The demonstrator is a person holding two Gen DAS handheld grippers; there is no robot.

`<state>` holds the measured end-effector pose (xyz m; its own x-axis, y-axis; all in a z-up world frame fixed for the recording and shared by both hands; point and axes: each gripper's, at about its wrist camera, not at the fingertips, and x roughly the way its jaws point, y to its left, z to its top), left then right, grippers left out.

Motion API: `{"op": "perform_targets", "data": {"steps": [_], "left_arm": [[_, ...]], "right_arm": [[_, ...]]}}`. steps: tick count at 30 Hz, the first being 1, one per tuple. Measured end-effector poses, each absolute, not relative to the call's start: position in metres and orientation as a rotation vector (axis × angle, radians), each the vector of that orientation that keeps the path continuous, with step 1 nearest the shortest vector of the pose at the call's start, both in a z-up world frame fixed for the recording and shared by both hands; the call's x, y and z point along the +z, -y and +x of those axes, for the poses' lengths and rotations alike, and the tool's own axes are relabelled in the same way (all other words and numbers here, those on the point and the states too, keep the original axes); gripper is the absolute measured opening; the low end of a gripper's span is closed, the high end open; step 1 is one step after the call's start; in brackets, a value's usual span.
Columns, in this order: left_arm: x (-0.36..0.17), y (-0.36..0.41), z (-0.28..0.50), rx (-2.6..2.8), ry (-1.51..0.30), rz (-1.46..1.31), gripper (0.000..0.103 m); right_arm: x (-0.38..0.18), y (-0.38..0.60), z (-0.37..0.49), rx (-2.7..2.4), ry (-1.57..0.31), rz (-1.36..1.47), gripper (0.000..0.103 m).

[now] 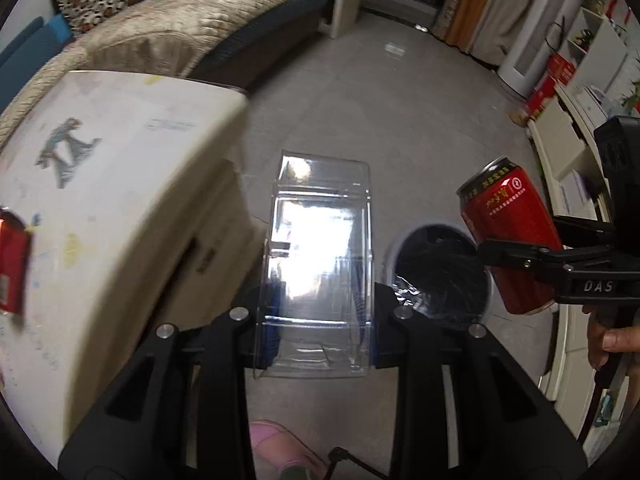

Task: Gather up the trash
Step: 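Carry the clear box and red can in both grippers over the bin, then open both grippers to drop the box and can into the bin, then return both grippers to the table toward the cigarette pack and red can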

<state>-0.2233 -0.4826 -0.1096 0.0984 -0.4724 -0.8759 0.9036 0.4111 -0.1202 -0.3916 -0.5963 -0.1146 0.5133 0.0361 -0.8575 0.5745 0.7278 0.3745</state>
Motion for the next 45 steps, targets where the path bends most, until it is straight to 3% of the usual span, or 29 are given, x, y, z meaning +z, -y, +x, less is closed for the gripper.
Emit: {"op": "perform_targets", "data": {"steps": [6,15,17,18,20,24,33,40,45], "left_arm": [[-0.181,0.557,-0.304,-1.219,-1.137,0.634,0.029],[-0.254,0.627,-0.356,-1.328,-1.225,0.826,0.033],[-0.265,0.638,-0.367,-1.303,-1.201,0.886,0.076],[-0.268,0.639,-0.368,-1.289,-1.182,0.897,0.082],[-0.271,0.637,-0.367,-1.272,-1.145,0.897,0.083],[-0.271,0.632,-0.353,-1.271,-1.173,0.841,0.087],[-0.239,0.604,-0.322,-1.250,-1.134,0.798,0.087],[-0.156,0.549,-0.244,-1.194,-1.029,0.671,0.087],[-0.101,0.464,-0.175,-1.012,-0.922,0.611,0.087]], "right_arm": [[-0.175,0.633,-0.476,-0.510,-1.019,0.878,0.066],[-0.242,0.663,-0.515,-0.584,-1.018,1.058,0.067],[-0.252,0.672,-0.515,-0.607,-1.022,1.092,0.067],[-0.254,0.674,-0.516,-0.623,-1.026,1.106,0.070],[-0.254,0.676,-0.518,-0.630,-1.030,1.123,0.081],[-0.252,0.677,-0.525,-0.640,-1.027,1.105,0.082],[-0.233,0.673,-0.515,-0.617,-0.985,1.076,0.082],[-0.186,0.649,-0.461,-0.511,-0.970,0.969,0.082],[-0.146,0.599,-0.374,-0.350,-1.001,0.819,0.082]]}}
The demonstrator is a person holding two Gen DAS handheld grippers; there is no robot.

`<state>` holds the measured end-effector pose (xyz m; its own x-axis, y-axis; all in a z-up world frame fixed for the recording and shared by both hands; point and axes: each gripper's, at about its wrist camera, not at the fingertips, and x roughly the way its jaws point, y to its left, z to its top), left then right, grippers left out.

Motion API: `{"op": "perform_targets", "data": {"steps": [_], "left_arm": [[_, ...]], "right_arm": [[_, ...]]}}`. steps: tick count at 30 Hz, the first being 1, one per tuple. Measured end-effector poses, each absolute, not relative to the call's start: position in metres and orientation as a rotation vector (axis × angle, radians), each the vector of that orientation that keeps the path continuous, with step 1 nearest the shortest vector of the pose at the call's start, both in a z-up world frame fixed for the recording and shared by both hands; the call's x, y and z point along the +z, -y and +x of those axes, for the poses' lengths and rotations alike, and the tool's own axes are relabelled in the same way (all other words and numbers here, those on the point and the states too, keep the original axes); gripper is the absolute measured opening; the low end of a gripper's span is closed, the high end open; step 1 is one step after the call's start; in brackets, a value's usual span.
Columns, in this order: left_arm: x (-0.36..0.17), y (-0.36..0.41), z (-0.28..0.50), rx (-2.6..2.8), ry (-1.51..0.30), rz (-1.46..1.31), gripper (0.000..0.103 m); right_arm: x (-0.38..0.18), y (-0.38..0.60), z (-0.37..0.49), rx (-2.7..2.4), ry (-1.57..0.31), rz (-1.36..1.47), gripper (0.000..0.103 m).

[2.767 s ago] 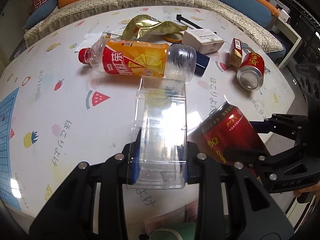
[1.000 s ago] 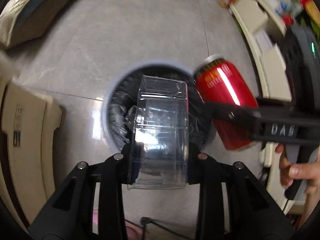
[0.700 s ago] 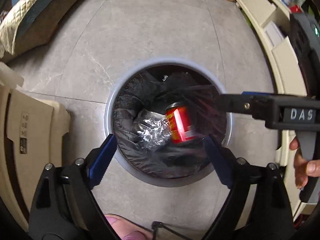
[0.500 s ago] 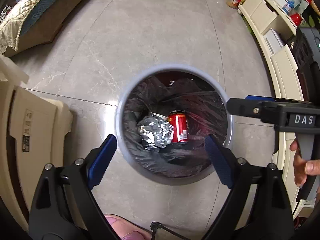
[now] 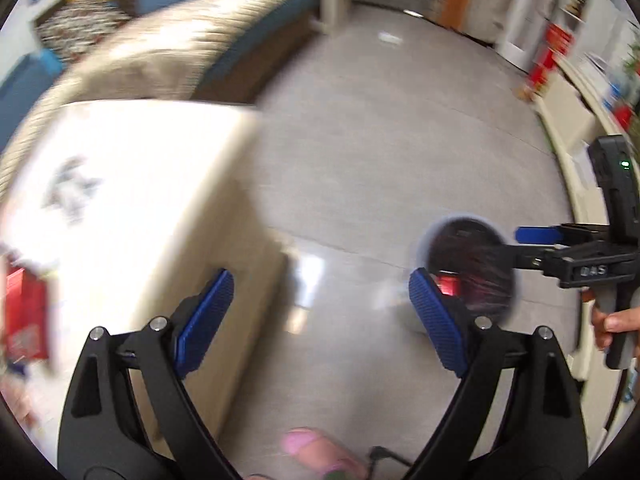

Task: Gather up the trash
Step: 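Return both grippers to the table toward the cigarette pack and red can, then grasp the red cigarette pack with the left gripper while the right gripper grasps the red can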

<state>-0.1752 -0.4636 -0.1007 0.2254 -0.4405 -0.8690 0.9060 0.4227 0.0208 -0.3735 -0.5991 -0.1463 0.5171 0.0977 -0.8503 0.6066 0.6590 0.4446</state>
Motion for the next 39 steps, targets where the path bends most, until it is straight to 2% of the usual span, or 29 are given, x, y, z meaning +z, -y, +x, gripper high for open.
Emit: {"op": "perform_targets", "data": {"steps": [4,12,17,26,32,39], "left_arm": [[-0.070,0.376,-0.121,-0.851,-0.894,0.543,0.087],[-0.043,0.195,-0.031,-0.520,-0.944,0.335,0.088],[-0.036,0.128,0.002,-0.426,-0.959,0.178,0.088],[-0.054,0.158,0.070,-0.533,-1.013,0.159,0.091],[-0.082,0.192,0.111,-0.586,-1.059,0.212,0.091],[-0.106,0.218,0.144,-0.659,-1.123,0.224,0.088]], "right_arm": [[-0.116,0.540,-0.290,-0.212,-1.006,0.714,0.082],[-0.064,0.419,-0.142,0.026,-1.000,0.593,0.084],[-0.058,0.368,-0.081,0.078,-1.012,0.617,0.085],[-0.060,0.333,-0.010,0.067,-1.047,0.667,0.085],[-0.070,0.346,0.019,0.023,-1.070,0.672,0.085],[-0.098,0.362,0.038,0.015,-1.120,0.817,0.084]]}}
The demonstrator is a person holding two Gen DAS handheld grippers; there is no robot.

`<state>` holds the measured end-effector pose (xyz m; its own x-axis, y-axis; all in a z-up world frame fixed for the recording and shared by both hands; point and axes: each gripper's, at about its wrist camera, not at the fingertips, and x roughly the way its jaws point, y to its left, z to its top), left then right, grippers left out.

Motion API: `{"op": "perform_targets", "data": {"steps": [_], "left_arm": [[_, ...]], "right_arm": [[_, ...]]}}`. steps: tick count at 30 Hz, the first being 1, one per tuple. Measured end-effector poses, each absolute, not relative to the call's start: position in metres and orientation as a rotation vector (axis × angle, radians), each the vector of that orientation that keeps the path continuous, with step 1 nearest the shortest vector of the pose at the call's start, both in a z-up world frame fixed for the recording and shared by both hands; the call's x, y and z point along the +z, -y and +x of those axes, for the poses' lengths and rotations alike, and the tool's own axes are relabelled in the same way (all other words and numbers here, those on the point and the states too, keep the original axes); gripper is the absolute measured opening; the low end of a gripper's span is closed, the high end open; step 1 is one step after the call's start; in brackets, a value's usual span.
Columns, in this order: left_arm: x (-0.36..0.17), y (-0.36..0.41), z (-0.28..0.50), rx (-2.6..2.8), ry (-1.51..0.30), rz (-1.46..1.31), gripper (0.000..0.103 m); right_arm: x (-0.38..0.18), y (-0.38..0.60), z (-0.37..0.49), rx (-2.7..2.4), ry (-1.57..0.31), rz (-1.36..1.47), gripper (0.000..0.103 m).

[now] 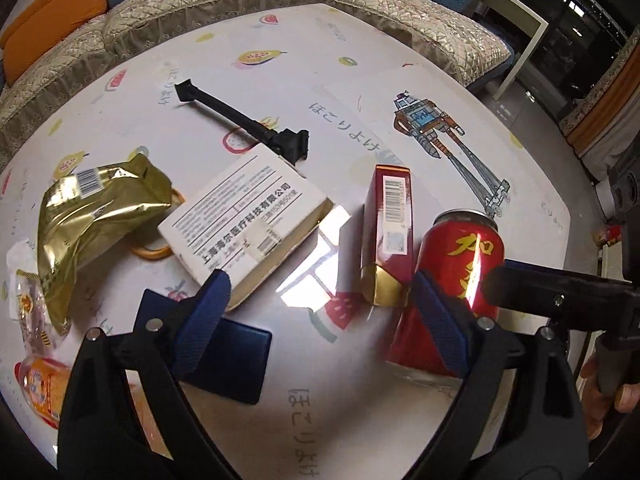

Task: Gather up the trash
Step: 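Grasp the red cigarette pack with the left gripper while the right gripper grasps the red can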

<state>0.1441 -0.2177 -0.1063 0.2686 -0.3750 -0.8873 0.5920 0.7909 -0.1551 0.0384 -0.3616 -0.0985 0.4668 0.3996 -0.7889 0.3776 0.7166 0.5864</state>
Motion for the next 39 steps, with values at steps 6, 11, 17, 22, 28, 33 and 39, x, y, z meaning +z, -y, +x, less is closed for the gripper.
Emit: {"op": "perform_targets", "data": {"steps": [6,11,17,22,28,33,39], "left_arm": [[-0.105,0.228,0.149,-0.700,-1.101,0.264,0.088],[-0.104,0.235,0.142,-0.738,-1.093,0.288,0.082],[-0.102,0.244,0.142,-0.742,-1.085,0.312,0.072],[-0.104,0.255,0.135,-0.740,-1.052,0.395,0.071],[-0.109,0.266,0.134,-0.778,-1.097,0.408,0.030],[-0.113,0.268,0.134,-0.770,-1.097,0.395,0.027],[-0.111,0.256,0.138,-0.723,-1.079,0.351,0.026]], "right_arm": [[-0.112,0.368,0.046,-0.003,-1.146,0.880,0.083],[-0.119,0.370,0.048,0.017,-1.157,0.904,0.074],[-0.119,0.379,0.042,0.042,-1.145,0.941,0.072],[-0.110,0.388,0.038,0.046,-1.134,0.910,0.072],[-0.109,0.392,0.038,0.057,-1.133,0.914,0.072],[-0.111,0.398,0.034,0.069,-1.126,0.936,0.072],[-0.108,0.400,0.031,0.081,-1.117,0.929,0.071]]}}
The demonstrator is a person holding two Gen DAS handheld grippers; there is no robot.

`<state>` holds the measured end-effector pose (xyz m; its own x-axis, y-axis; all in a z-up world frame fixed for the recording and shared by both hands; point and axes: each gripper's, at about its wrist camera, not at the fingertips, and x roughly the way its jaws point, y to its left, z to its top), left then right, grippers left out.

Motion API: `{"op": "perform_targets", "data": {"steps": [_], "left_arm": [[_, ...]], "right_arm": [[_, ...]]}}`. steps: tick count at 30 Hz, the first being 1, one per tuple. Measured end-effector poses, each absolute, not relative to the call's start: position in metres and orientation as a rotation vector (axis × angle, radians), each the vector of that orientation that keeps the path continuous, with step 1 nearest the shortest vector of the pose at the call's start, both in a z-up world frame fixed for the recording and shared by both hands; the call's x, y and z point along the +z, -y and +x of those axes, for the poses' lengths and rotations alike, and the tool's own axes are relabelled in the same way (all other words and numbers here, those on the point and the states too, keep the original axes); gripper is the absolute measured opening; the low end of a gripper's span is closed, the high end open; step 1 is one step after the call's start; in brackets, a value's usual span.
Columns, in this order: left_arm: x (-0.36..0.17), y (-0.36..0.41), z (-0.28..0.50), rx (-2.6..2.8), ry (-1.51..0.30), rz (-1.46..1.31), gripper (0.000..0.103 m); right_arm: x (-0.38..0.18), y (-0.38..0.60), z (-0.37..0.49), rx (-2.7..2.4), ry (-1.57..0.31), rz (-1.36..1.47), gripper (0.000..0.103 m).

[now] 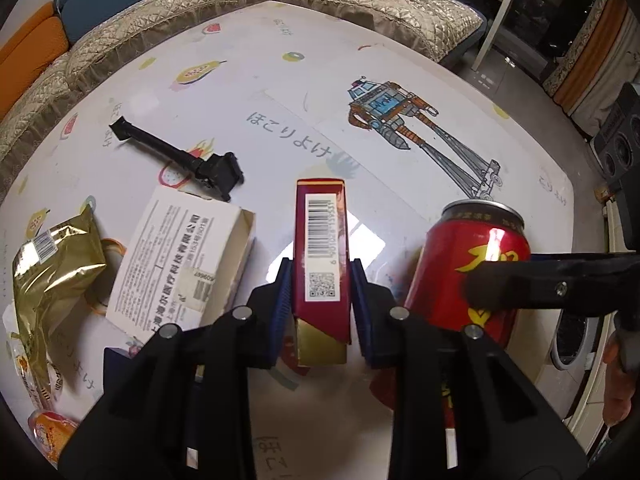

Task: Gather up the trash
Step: 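Grasp the red cigarette pack with the left gripper while the right gripper grasps the red can, then carry the pack and can in both grippers over the bin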

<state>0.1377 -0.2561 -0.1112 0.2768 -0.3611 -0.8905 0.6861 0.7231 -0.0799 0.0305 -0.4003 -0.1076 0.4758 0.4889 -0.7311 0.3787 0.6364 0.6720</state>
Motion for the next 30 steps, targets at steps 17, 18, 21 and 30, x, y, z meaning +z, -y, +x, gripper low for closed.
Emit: {"op": "perform_targets", "data": {"steps": [17,18,21,30], "left_arm": [[-0.056,0.247,0.091,-0.717,-1.007,0.333,0.026],[-0.054,0.248,0.087,-0.718,-1.003,0.334,0.026],[-0.046,0.257,0.071,-0.724,-0.985,0.362,0.026],[-0.023,0.329,-0.007,-0.828,-0.909,0.459,0.026]], "right_arm": [[-0.068,0.414,-0.021,0.095,-1.030,0.953,0.070],[-0.066,0.417,-0.026,0.094,-1.023,0.961,0.070],[-0.058,0.430,-0.046,0.084,-0.996,0.964,0.070],[-0.039,0.510,-0.152,-0.047,-0.883,1.017,0.070]]}}
